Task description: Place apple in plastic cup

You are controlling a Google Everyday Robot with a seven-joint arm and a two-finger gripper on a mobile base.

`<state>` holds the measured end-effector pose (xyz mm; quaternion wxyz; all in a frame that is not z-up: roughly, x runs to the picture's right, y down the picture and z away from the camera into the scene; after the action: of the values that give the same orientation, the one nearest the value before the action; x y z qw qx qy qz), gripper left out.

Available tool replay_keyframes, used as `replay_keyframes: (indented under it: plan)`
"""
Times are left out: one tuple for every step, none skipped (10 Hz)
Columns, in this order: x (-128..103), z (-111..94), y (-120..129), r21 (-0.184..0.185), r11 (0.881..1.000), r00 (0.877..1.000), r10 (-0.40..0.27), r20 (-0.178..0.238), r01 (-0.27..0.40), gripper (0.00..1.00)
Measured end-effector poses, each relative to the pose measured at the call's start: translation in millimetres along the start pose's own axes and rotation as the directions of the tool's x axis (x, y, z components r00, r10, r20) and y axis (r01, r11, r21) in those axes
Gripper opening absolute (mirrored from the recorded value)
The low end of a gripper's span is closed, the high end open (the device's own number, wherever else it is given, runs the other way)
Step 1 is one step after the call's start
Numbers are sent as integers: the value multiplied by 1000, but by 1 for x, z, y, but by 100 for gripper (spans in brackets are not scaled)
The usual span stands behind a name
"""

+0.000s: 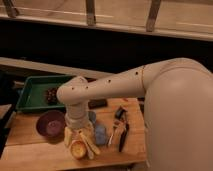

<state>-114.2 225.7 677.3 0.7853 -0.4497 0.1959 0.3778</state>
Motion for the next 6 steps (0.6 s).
replay_keyframes:
  plan:
    - [1,6,1,-10,1000,1000,10,-18,-11,80]
    - [2,11,3,-16,1000,999,14,-32,-15,80]
    - [2,15,4,-21,1000,999,18,-45,-19,80]
    - [4,20,4,-28,999,998,23,-62,-25,80]
    - [4,24,5,-34,999,997,24,-79,-26,80]
    - [4,26,6,-37,999,996,22,-87,-26,80]
